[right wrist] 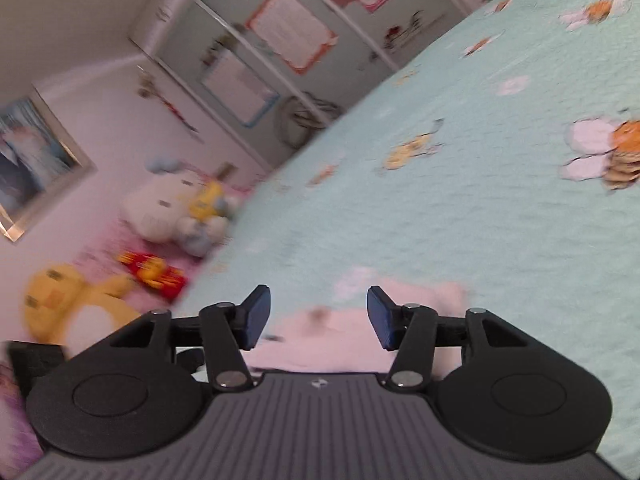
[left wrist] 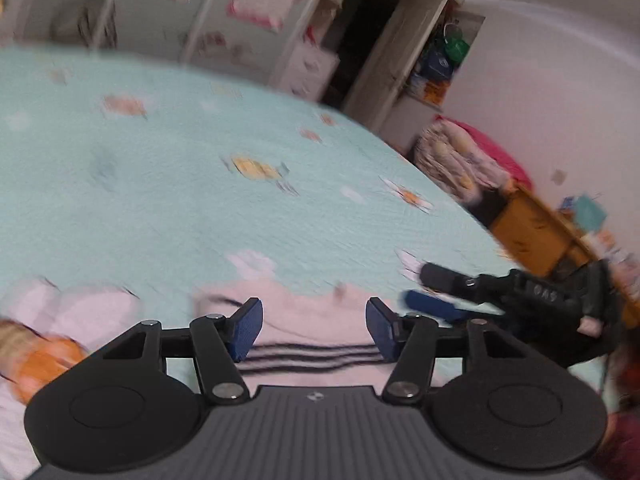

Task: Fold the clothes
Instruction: 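Release the sweater and open both grippers above it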

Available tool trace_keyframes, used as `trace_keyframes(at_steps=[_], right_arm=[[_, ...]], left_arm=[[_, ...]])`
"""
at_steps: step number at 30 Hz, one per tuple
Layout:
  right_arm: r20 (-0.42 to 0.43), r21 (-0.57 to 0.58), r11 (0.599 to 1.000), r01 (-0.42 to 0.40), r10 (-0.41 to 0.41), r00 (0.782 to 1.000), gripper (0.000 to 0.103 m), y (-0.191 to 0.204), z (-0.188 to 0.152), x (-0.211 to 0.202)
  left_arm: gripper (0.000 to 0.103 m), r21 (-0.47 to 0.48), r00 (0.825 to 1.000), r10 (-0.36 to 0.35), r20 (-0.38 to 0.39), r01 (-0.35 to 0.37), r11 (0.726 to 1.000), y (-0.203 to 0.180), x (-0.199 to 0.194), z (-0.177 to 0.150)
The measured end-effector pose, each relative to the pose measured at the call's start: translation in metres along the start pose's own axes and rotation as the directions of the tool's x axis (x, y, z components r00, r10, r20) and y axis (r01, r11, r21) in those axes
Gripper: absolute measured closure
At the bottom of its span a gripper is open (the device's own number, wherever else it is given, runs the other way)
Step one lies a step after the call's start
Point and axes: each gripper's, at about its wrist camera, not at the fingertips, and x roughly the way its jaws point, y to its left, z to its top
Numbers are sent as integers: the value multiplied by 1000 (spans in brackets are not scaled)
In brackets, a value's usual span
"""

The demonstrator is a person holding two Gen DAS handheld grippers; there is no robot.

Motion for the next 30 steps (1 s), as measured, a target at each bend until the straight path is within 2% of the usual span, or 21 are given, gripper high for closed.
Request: trace_keyframes(at_steps=[2,3,4,5,7,8,11,13,14,15,16,17,18,19,21,25,28,30], right_arm=[[-76,1,998,63,-63,995,49,-9,-5,13],[-128,-24,991,129,-131,983,57,-16,-11,22],[-148,-50,986,159,-165,975,73,-26,-17,25],[-142,-43,984,175,-179,974,95,-29,-17,20],[-116,-35,983,181,-184,976,94,-24,-14,4],[-97,-45,984,170,-174,980,87,-15,-13,-7],[-94,-113,993,33,-44,995,86,33,-25,-38],[-137,-111,992,-67,52,989,86,60,-45,-51],[-158,-98,993,-69,53,986,86,61,-57,-54],[-179,-84,995,-63,47,983,86,59,-70,-55],[-201,-69,996,-56,41,979,86,58,-83,-57],[-222,-55,997,-48,35,974,87,56,-96,-59],[-236,-76,997,3,-21,971,101,48,-110,-55],[-239,-156,986,54,-91,967,103,40,-125,-50],[-180,-228,972,48,-90,979,103,33,-141,-52],[-122,-416,900,132,-200,972,103,54,-157,-46],[-142,-295,951,92,-139,980,103,34,-147,-48],[-150,-267,961,74,-117,982,103,30,-144,-46]], left_arm=[[45,-26,991,38,-130,-41,999,12,34,-15],[49,-12,992,47,-121,-49,999,14,40,-23],[48,5,993,55,-105,-54,999,16,44,-32],[48,9,993,59,-98,-58,998,12,40,-30],[49,-16,995,57,-80,-59,998,6,25,-23],[49,-47,998,32,-55,-34,998,4,11,-20],[49,-32,998,-66,14,67,997,-21,-38,-22],[49,-9,994,-111,17,111,994,-38,-62,-36],[49,-7,996,-94,-3,94,996,-42,-68,-47],[57,-6,997,-69,-39,69,998,-46,-69,-62],[73,-4,996,-49,-80,49,999,-47,-65,-77],[78,9,995,-30,-97,31,999,-46,-57,-93],[77,23,994,-10,-113,13,1000,-44,-48,-110],[75,38,992,9,-128,-4,999,-43,-39,-126],[75,111,996,39,-81,-30,993,-48,-34,-136],[74,117,995,78,-56,-71,991,-52,-25,-137],[74,120,995,84,-45,-78,990,-53,-23,-137],[74,143,996,86,-37,-80,987,-56,-28,-140]])
